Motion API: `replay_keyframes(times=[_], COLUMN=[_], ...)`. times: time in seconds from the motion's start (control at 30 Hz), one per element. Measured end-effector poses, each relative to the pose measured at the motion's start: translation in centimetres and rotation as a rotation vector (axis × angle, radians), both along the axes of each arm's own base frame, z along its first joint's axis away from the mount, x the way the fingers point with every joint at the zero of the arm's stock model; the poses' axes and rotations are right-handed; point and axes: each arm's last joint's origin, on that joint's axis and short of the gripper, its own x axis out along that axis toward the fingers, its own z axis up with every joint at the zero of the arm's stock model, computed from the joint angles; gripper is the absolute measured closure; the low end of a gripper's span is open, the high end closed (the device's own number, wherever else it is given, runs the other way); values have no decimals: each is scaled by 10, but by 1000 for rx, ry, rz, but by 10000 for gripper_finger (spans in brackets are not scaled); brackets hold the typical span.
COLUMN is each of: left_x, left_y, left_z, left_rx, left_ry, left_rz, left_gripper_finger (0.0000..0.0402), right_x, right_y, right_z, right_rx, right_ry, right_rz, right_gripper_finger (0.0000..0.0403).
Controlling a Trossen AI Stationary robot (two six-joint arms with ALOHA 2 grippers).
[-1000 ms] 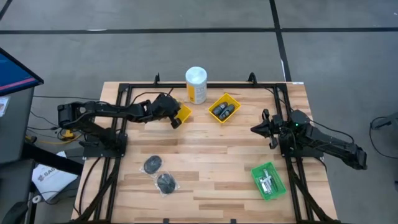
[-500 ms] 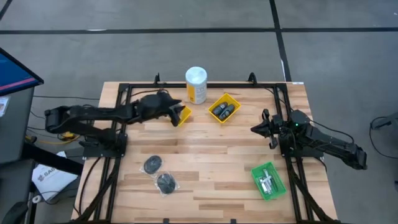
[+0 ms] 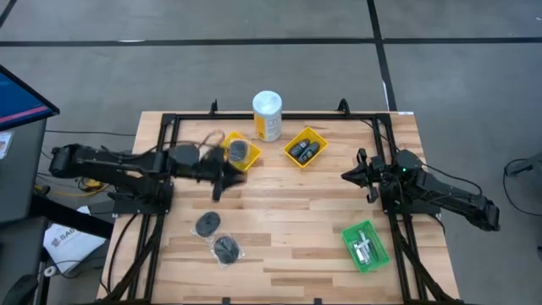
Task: Pick & Place Travel size toiletries
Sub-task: Put the black hairbrush into the left yellow bin
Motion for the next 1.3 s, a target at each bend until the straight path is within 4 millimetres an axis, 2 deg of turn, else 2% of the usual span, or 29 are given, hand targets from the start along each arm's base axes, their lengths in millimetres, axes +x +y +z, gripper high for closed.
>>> replay_keyframes(times=[0.1, 0.2, 0.43, 0.57, 0.67, 0.77, 1.0, 1.3], left_x=[-1, -6, -21, -23, -17, -7, 13, 31], left_y=[-28, -55, -90, -107, -121, -129, -135, -150], left_z=[0, 0, -14, -26, -31, -39, -72, -110], left_rx=[-22, -24, 53, 236, 429, 497, 448, 375], left_ry=[2, 4, 142, 197, 200, 233, 362, 418], left_rz=[-204, -335, -372, -441, -508, -535, -515, -686], left_gripper_finger=[288, 287, 251, 228, 213, 197, 164, 168], right_x=[0, 0, 0, 0, 0, 0, 0, 0], right_y=[0, 0, 0, 0, 0, 0, 0, 0], right_z=[0, 0, 0, 0, 0, 0, 0, 0], right_rx=[0, 0, 0, 0, 0, 0, 0, 1], right_ry=[0, 0, 0, 0, 0, 0, 0, 0], right_rz=[0, 0, 0, 0, 0, 0, 0, 0], right_gripper_finger=[403, 403, 403, 403, 403, 403, 403, 403])
